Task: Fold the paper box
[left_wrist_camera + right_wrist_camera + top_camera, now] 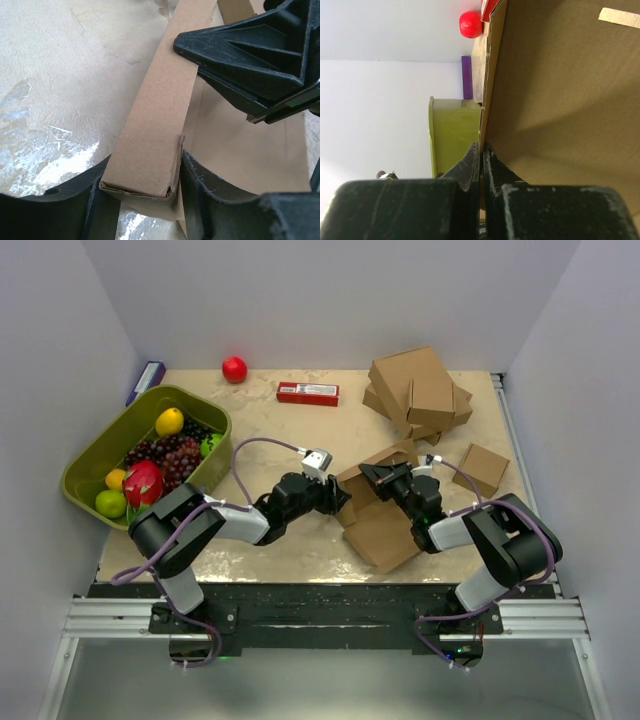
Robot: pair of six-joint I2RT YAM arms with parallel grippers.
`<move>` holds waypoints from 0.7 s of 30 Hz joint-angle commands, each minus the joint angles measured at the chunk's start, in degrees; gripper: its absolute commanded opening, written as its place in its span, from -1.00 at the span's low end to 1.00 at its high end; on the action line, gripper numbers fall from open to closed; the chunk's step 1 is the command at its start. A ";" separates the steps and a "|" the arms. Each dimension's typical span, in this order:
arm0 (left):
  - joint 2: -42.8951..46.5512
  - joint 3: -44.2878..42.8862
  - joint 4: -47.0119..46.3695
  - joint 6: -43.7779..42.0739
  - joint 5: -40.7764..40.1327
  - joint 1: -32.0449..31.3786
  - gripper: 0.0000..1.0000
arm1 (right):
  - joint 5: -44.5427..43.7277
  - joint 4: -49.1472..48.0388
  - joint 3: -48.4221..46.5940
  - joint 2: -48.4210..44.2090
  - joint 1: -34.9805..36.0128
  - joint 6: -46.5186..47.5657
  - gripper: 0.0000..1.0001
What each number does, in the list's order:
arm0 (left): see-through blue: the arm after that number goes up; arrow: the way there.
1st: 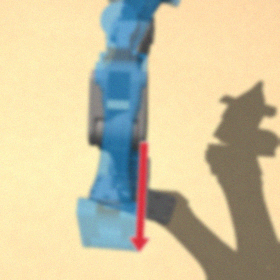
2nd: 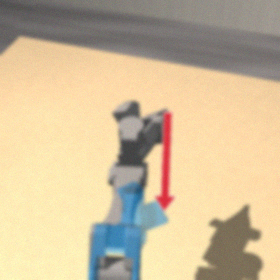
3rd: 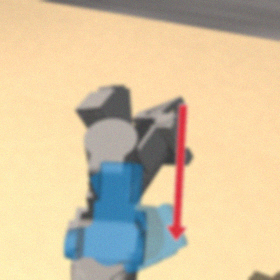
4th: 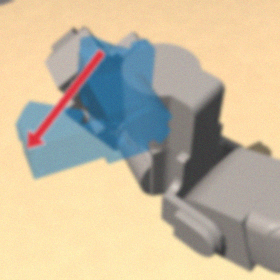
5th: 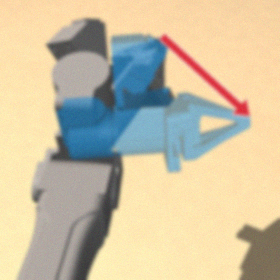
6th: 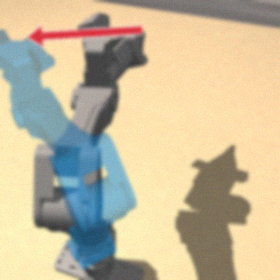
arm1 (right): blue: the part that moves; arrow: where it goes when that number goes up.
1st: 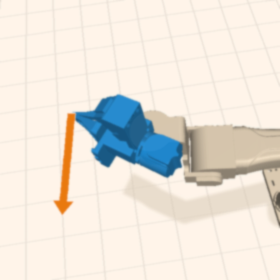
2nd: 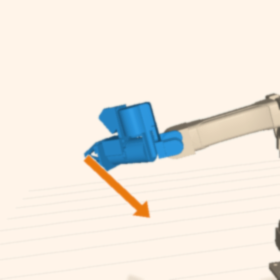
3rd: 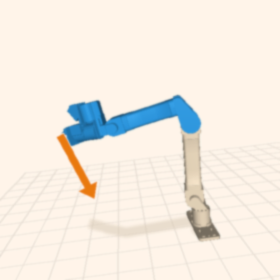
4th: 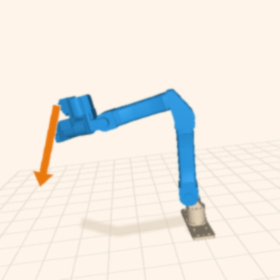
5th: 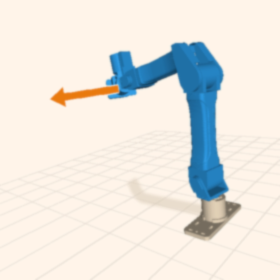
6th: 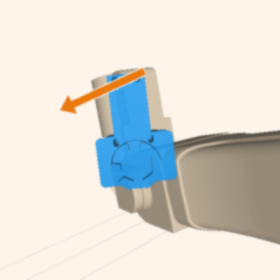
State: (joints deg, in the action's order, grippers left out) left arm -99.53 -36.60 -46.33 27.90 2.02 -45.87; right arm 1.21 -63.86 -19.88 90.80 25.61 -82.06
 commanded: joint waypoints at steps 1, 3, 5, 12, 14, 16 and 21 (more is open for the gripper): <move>0.65 -2.68 5.27 -3.64 -8.42 -1.06 -0.04 | 2.04 1.81 1.60 -0.19 1.02 1.73 -1.00; 0.91 -3.13 6.68 -5.39 -9.84 -2.03 -0.07 | 1.60 2.77 1.60 -1.50 0.94 2.52 -1.00; 1.18 -3.30 7.21 -7.67 -11.59 -2.73 -0.12 | 1.42 3.99 1.42 -2.73 0.94 3.22 -1.00; 2.41 -3.83 7.65 -17.51 -18.45 -4.75 -0.21 | -0.07 9.10 0.54 -8.45 2.08 8.22 -1.00; 2.67 -4.35 7.57 -21.89 -20.47 -5.02 -0.21 | -0.42 9.10 0.63 -9.24 2.43 8.76 -1.00; 2.93 -4.10 6.78 -25.07 -22.40 -5.29 -0.21 | -0.51 8.40 0.63 -8.72 2.87 9.20 -1.00; 2.58 -2.60 3.35 -35.01 -26.10 -6.43 -0.21 | 0.37 0.59 1.86 -5.65 4.27 10.08 -1.00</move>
State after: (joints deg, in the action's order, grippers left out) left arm -97.36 -39.16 -40.80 5.54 -16.82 -51.70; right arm -1.61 -58.33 -19.27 82.63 27.40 -76.18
